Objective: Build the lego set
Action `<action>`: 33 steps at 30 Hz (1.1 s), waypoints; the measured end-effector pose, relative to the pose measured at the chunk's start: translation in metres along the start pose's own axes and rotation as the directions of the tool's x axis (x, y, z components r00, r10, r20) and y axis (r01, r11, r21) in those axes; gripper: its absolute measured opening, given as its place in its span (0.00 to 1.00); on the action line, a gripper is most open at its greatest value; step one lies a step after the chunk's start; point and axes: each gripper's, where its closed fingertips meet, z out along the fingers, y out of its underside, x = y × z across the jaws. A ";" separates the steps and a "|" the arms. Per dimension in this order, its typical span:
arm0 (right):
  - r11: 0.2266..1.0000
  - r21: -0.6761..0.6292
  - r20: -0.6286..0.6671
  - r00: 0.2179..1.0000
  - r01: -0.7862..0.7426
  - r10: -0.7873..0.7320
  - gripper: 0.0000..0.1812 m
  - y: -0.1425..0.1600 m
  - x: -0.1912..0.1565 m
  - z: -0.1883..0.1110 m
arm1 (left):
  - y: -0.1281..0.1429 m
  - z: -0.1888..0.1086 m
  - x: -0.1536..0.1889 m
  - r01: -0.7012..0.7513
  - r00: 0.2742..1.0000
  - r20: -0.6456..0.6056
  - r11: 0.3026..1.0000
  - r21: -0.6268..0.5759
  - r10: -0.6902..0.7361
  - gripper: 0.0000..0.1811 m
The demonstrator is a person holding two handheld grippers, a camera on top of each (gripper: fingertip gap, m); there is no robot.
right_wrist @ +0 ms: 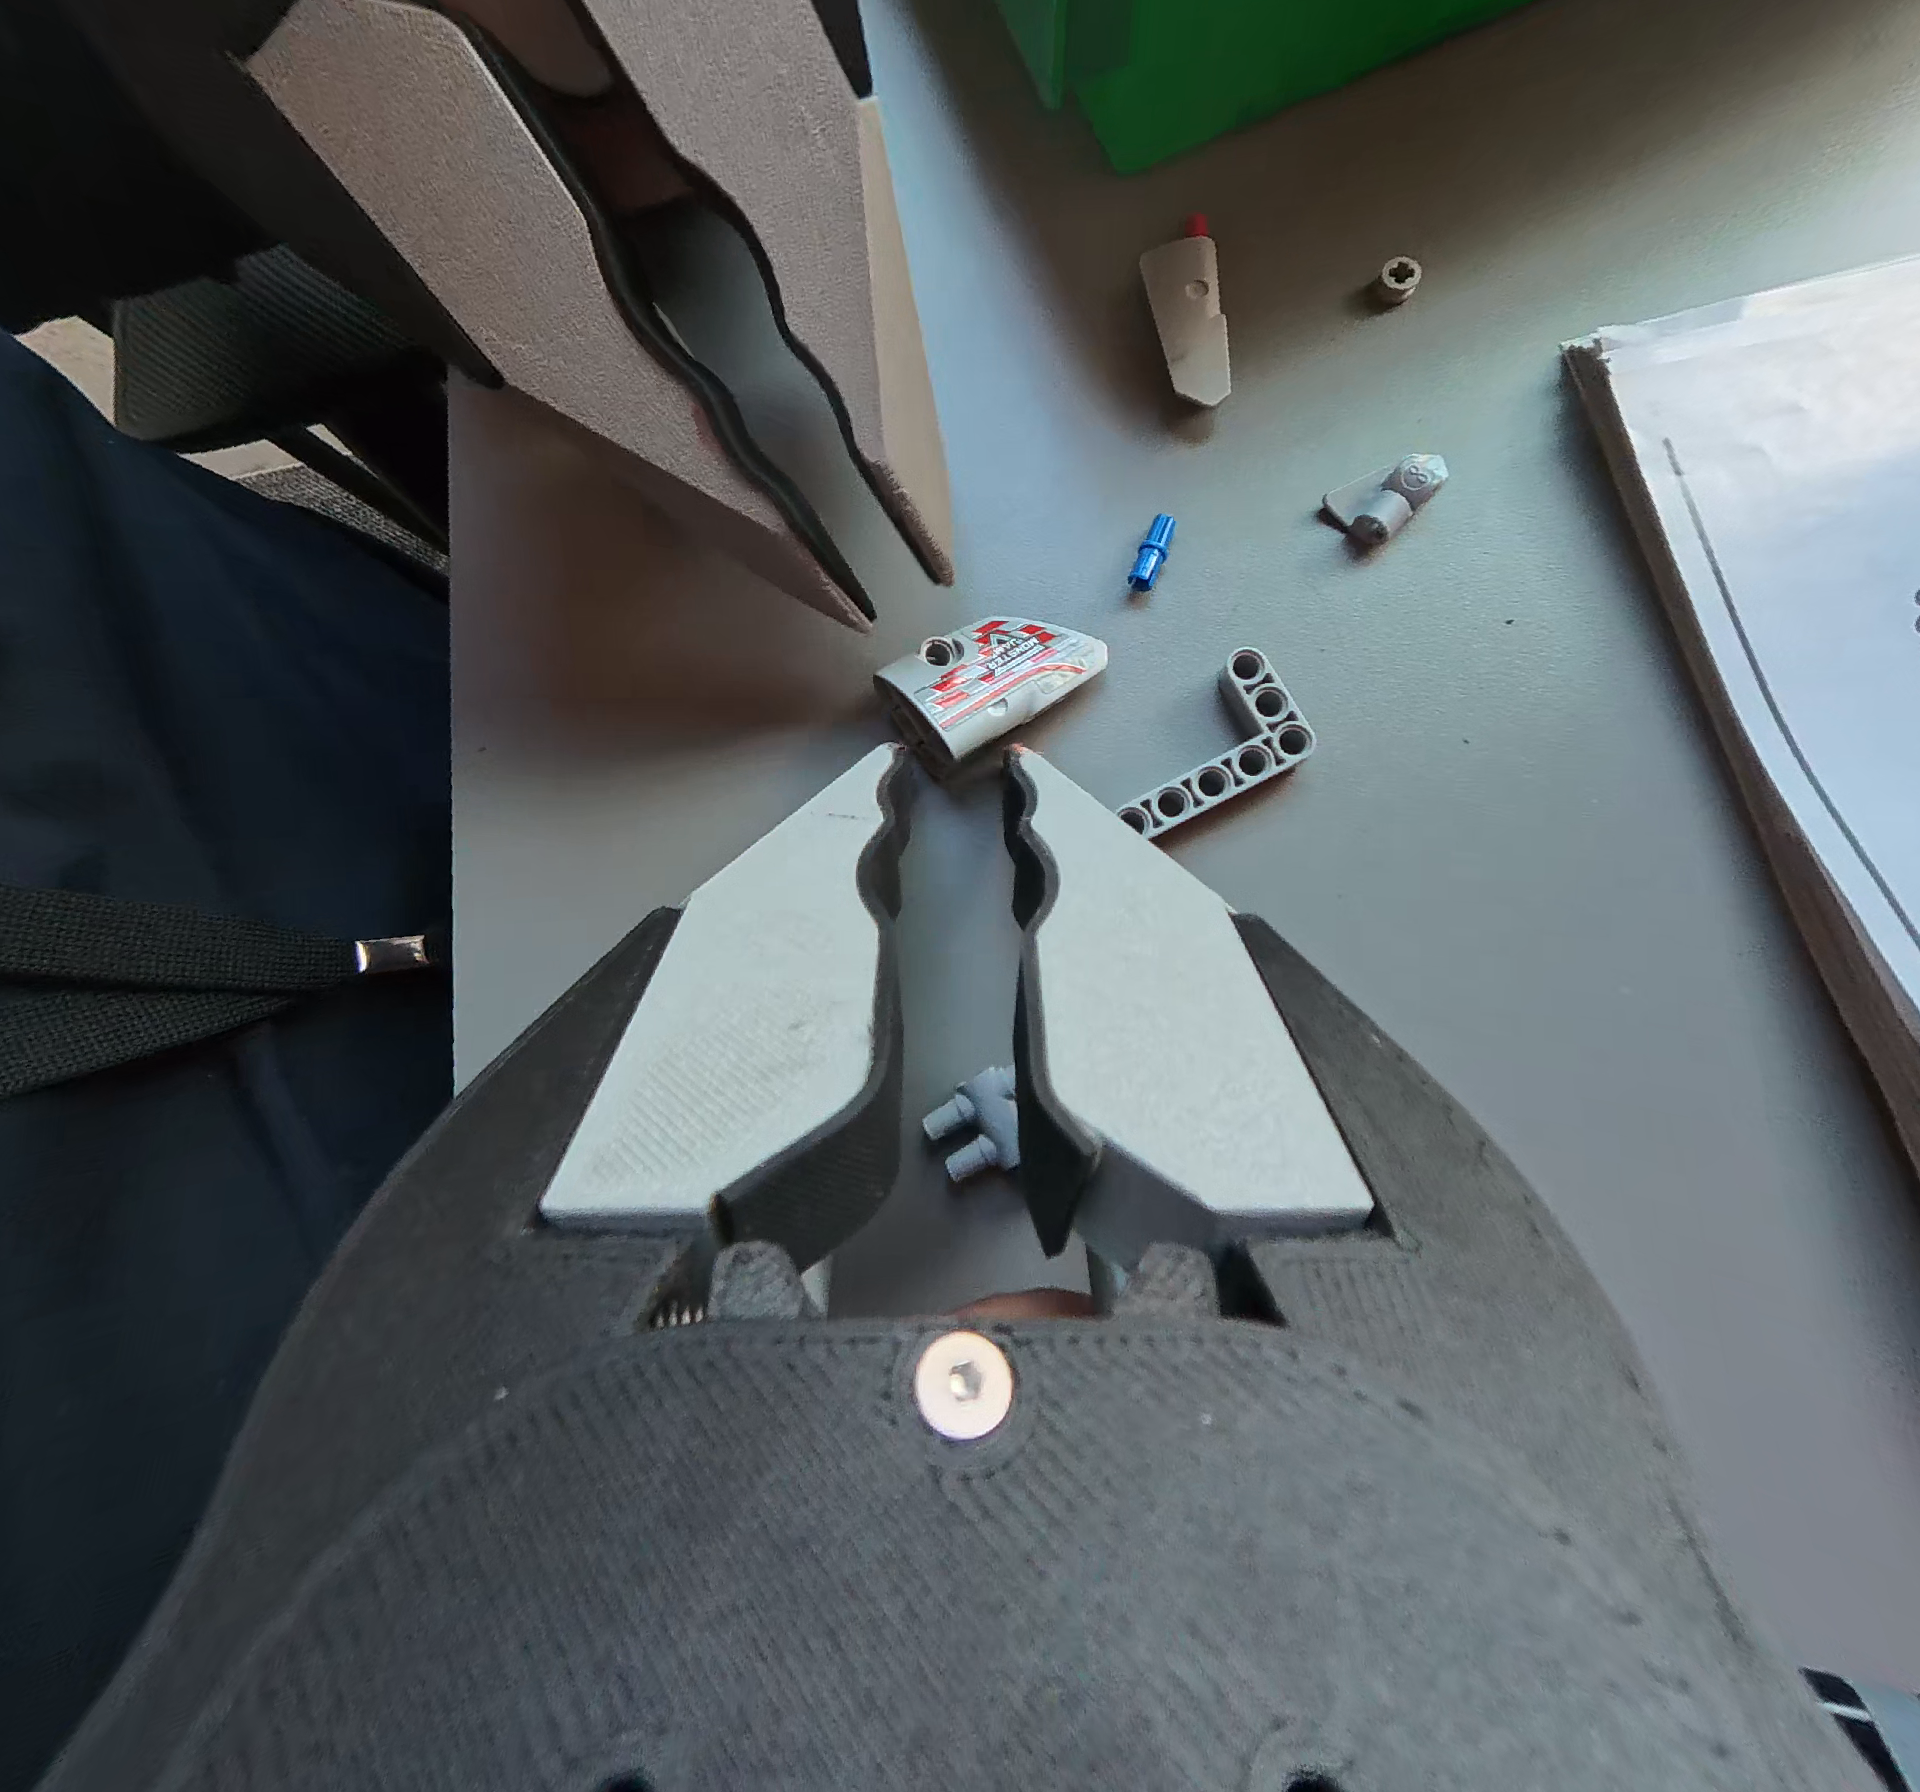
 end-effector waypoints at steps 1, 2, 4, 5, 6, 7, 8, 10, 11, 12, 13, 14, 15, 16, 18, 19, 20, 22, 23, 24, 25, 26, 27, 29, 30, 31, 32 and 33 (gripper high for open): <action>1.000 -0.002 0.004 1.000 0.003 -0.003 0.08 0.000 -0.001 0.000 | 0.000 -0.001 -0.001 0.005 1.000 0.004 1.000 0.003 -0.005 0.05; 1.000 -0.003 0.008 1.000 0.007 -0.007 0.08 0.000 -0.002 0.000 | 0.000 -0.001 -0.001 0.006 1.000 0.005 1.000 0.005 -0.006 0.05; 1.000 -0.008 0.021 1.000 0.018 -0.018 0.08 0.001 -0.005 0.000 | 0.000 -0.001 0.000 0.007 1.000 0.007 1.000 0.004 -0.007 0.05; 1.000 -0.010 0.023 0.999 0.024 -0.024 0.08 0.001 -0.006 0.000 | 0.001 -0.002 0.000 0.008 1.000 0.004 1.000 -0.001 -0.008 0.05; 0.999 -0.012 0.023 0.999 0.030 -0.030 0.08 0.001 -0.007 0.000 | 0.002 -0.002 0.002 0.009 1.000 -0.002 1.000 -0.009 -0.009 0.06; 0.999 -0.011 0.028 0.999 0.035 -0.035 0.08 0.001 -0.008 0.000 | 0.004 -0.002 0.003 0.009 1.000 -0.011 1.000 -0.017 -0.009 0.08; 0.999 -0.006 0.042 0.998 0.039 -0.038 0.08 0.000 -0.011 0.000 | 0.005 -0.001 0.005 0.009 1.000 -0.022 1.000 -0.024 -0.010 0.09; 0.999 0.017 0.090 0.995 0.044 -0.046 0.08 -0.004 -0.020 -0.002 | 0.008 -0.001 0.007 0.014 0.999 -0.033 0.999 -0.042 -0.016 0.11; 0.998 0.026 0.113 0.992 0.049 -0.051 0.08 -0.005 -0.025 -0.002 | 0.008 -0.001 0.006 0.017 0.999 -0.026 0.999 -0.044 -0.018 0.13; 0.998 0.032 0.128 0.990 0.054 -0.058 0.09 -0.006 -0.028 -0.003 | 0.008 -0.002 0.006 0.022 1.000 -0.021 0.999 -0.043 -0.023 0.13; 0.998 0.036 0.136 0.989 0.059 -0.063 0.09 -0.007 -0.030 -0.003 | 0.008 -0.002 0.005 0.029 0.999 -0.018 0.999 -0.040 -0.030 0.14; 0.997 0.040 0.140 0.988 0.060 -0.065 0.09 -0.008 -0.031 -0.003 | 0.008 -0.003 0.005 0.036 0.999 -0.017 0.999 -0.039 -0.036 0.14; 0.997 0.043 0.143 0.988 0.057 -0.063 0.09 -0.008 -0.031 -0.004 | 0.009 -0.003 0.004 0.040 0.999 -0.016 0.998 -0.038 -0.040 0.14; 0.998 0.045 0.144 0.988 0.052 -0.058 0.09 -0.009 -0.031 -0.004 | 0.009 -0.003 0.004 0.041 0.999 -0.014 0.998 -0.040 -0.042 0.14; 0.998 0.051 0.142 0.989 0.042 -0.049 0.10 -0.009 -0.029 -0.005 | 0.011 -0.001 0.004 0.041 0.999 -0.016 0.998 -0.057 -0.042 0.13; 0.998 0.053 0.139 0.989 0.039 -0.046 0.10 -0.010 -0.028 -0.006 | 0.012 0.000 0.005 0.041 0.999 -0.017 0.997 -0.067 -0.042 0.13; 0.998 0.056 0.136 0.990 0.036 -0.043 0.10 -0.010 -0.027 -0.006 | 0.013 0.000 0.005 0.039 0.999 -0.022 0.996 -0.075 -0.040 0.13; 0.998 0.061 0.131 0.991 0.028 -0.036 0.10 -0.011 -0.025 -0.007 | 0.014 0.001 0.006 0.035 0.999 -0.027 0.996 -0.080 -0.037 0.13; 0.998 0.063 0.129 0.991 0.024 -0.032 0.10 -0.011 -0.024 -0.008 | 0.013 0.001 0.006 0.036 0.999 -0.026 0.996 -0.079 -0.039 0.13; 0.998 0.065 0.129 0.991 0.020 -0.028 0.10 -0.011 -0.023 -0.008 | 0.013 0.000 0.006 0.038 0.999 -0.025 0.996 -0.076 -0.040 0.13; 0.998 0.066 0.127 0.992 0.016 -0.024 0.10 -0.011 -0.022 -0.008 | 0.013 0.000 0.005 0.040 0.999 -0.025 0.997 -0.073 -0.042 0.13; 0.998 0.068 0.124 0.992 0.012 -0.020 0.09 -0.012 -0.021 -0.008 | 0.012 0.000 0.005 0.043 0.999 -0.024 0.997 -0.070 -0.044 0.13; 0.998 0.070 0.121 0.993 0.009 -0.017 0.09 -0.012 -0.020 -0.009 | 0.012 0.000 0.005 0.044 0.999 -0.023 0.997 -0.067 -0.045 0.13; 0.997 0.074 0.117 0.993 0.001 -0.010 0.09 -0.012 -0.018 -0.010 | 0.012 -0.001 0.005 0.042 0.999 -0.020 0.997 -0.064 -0.043 0.12; 0.997 0.073 0.116 0.993 -0.003 -0.005 0.09 -0.012 -0.017 -0.010 | 0.012 0.000 0.005 0.040 0.999 -0.019 0.997 -0.065 -0.042 0.12; 0.997 0.070 0.115 0.993 -0.007 -0.001 0.09 -0.012 -0.016 -0.010 | 0.012 0.000 0.005 0.040 0.999 -0.019 0.997 -0.066 -0.041 0.13; 0.998 0.068 0.114 0.993 -0.009 0.001 0.09 -0.011 -0.015 -0.010 | 0.012 0.000 0.005 0.040 0.999 -0.020 0.997 -0.069 -0.041 0.13; 0.998 0.065 0.115 0.993 -0.009 0.002 0.09 -0.011 -0.015 -0.010 | 0.012 0.000 0.005 0.040 0.999 -0.021 0.997 -0.070 -0.042 0.12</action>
